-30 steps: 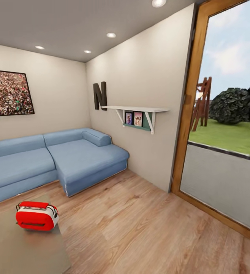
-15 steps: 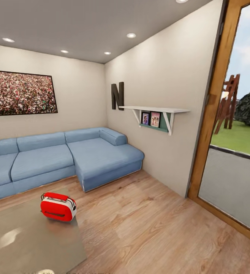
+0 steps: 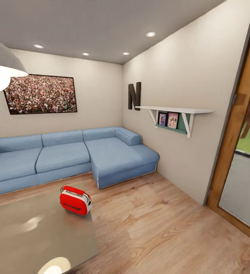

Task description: Turn on the radio receiver that's on the table in the living room.

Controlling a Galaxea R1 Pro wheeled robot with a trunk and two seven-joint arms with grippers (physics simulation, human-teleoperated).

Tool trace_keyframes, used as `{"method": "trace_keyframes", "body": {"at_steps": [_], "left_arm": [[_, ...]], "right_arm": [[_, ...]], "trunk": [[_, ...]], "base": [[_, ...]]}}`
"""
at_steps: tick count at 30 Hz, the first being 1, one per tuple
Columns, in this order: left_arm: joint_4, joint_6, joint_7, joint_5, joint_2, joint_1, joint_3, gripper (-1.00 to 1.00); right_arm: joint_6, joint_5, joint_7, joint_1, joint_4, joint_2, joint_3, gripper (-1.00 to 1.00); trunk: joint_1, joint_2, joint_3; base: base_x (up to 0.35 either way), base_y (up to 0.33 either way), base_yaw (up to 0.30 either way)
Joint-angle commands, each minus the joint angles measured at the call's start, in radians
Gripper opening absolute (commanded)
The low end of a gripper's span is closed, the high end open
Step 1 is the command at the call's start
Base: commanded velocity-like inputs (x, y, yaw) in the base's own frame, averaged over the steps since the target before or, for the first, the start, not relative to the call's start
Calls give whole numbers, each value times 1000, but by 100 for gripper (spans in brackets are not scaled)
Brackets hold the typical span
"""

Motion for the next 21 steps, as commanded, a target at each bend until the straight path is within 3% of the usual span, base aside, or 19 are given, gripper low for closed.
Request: {"method": "trace_keyframes", "body": {"at_steps": [1, 9, 21], "left_arm": [[0, 0, 1, 0, 0, 0, 0, 100], [1, 0, 50, -1, 0, 0, 0, 100], [0, 0, 55, -1, 0, 0, 1, 100]], "right_arm": [[0, 0, 0, 0, 0, 0, 0, 100], [0, 0, 0, 0, 0, 0, 0, 100], [0, 1, 0, 0, 0, 0, -2, 100]], "trunk": [[0, 0, 0], [0, 0, 0], [0, 0, 0]], "base": [[0, -247, 288], [113, -285, 288], [293, -164, 288]]}}
